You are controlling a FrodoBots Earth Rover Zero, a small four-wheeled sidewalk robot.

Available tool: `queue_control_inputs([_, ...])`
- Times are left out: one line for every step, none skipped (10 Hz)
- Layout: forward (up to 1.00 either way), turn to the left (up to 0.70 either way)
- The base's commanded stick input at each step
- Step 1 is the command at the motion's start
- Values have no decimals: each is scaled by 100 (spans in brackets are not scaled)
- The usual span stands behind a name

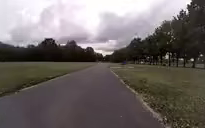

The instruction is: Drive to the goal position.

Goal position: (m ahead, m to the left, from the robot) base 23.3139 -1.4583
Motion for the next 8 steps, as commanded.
queue_control_inputs([70,14])
queue_control_inputs([70,14])
queue_control_inputs([70,0])
queue_control_inputs([70,0])
queue_control_inputs([70,0])
queue_control_inputs([70,0])
queue_control_inputs([70,0])
queue_control_inputs([70,0])
